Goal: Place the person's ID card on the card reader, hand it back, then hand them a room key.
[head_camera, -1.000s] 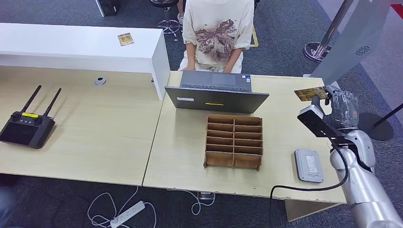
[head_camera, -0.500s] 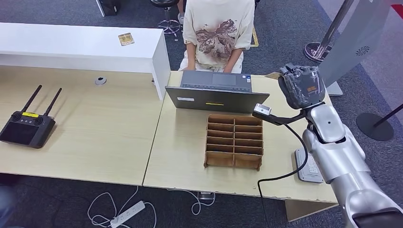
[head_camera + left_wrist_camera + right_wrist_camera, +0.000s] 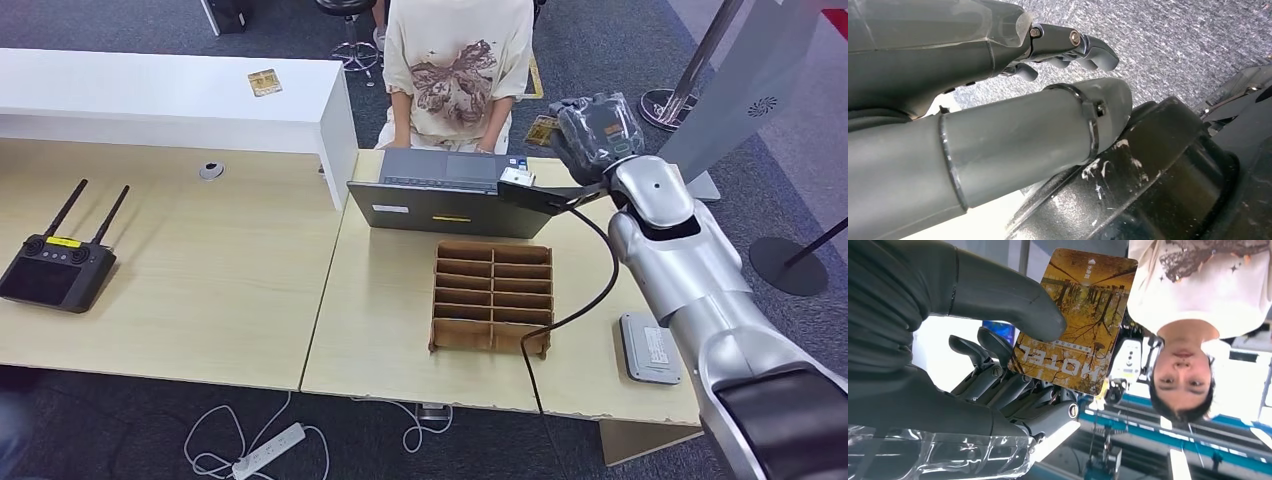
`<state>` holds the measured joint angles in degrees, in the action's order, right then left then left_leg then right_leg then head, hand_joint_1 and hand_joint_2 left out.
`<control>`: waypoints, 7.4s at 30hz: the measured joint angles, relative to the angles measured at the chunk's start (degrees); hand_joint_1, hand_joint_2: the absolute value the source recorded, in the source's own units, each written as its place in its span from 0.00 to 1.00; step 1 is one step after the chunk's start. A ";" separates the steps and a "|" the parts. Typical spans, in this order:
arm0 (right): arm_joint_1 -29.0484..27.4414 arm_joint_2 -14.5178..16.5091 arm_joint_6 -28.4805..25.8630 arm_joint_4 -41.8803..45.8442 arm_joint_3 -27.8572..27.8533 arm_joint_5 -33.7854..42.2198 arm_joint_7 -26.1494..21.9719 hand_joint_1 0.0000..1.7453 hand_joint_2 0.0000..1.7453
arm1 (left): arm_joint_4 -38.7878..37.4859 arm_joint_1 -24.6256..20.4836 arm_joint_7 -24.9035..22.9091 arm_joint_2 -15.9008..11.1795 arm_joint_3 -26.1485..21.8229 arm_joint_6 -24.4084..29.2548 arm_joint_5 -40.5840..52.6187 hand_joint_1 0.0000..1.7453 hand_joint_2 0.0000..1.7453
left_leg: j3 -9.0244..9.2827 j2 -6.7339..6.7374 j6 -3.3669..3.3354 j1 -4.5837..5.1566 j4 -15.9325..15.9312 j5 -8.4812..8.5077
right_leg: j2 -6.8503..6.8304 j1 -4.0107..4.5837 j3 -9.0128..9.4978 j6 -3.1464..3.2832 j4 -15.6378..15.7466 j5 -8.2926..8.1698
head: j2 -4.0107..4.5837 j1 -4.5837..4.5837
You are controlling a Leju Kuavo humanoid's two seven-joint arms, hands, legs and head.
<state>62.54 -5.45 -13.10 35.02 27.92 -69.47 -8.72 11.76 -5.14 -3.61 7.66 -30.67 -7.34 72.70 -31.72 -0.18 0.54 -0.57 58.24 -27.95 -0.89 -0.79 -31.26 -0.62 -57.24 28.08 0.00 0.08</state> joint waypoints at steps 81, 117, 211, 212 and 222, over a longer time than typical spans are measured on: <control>-11.32 -7.13 19.04 16.51 -21.72 71.41 -8.71 0.00 1.00 | 0.00 0.59 0.35 0.76 -2.11 1.81 -1.73 0.00 0.00 | -0.07 -0.09 -0.02 -0.01 0.12 -0.01 | -0.14 -0.01 -0.03 -0.02 0.05 -0.07 | 0.00 -0.02; -69.36 2.28 31.31 66.09 -34.42 85.33 -17.63 0.00 1.00 | 0.00 0.70 -1.55 0.98 -5.71 2.02 0.00 0.00 0.00 | -0.15 -0.18 -0.03 -0.05 0.06 -0.06 | -0.22 0.07 -0.06 -0.06 0.09 0.06 | 0.00 -0.01; -68.19 6.72 -0.95 66.20 -17.88 -4.33 11.38 0.00 1.00 | 0.07 0.55 -1.33 1.74 -8.02 2.29 4.22 0.00 0.00 | -0.10 -0.12 -0.04 -0.03 0.06 -0.05 | -0.17 -0.06 -0.02 -0.07 0.06 0.05 | 0.00 -0.01; -68.06 6.69 -0.93 65.92 -17.88 -4.90 11.71 0.00 1.00 | 0.07 0.56 -1.32 1.74 -8.02 2.29 4.25 0.00 0.00 | -0.10 -0.12 -0.04 -0.03 0.06 -0.05 | -0.17 -0.06 -0.02 -0.07 0.06 0.05 | 0.00 -0.01; -66.11 6.65 -0.05 63.25 -17.89 -9.83 14.02 0.00 1.00 | 0.07 0.56 -1.31 1.76 -8.07 2.29 4.28 0.00 0.00 | -0.10 -0.12 -0.05 -0.03 0.06 -0.05 | -0.17 -0.06 -0.02 -0.07 0.06 0.05 | 0.00 -0.01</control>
<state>-3.57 1.20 -13.15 98.27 10.02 -79.30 5.31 11.82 -4.58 -4.92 9.42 -38.73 -5.05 76.98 -31.82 -0.30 0.50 -0.60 58.30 -28.01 -1.06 -0.85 -31.29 -0.69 -57.18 28.13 0.00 0.07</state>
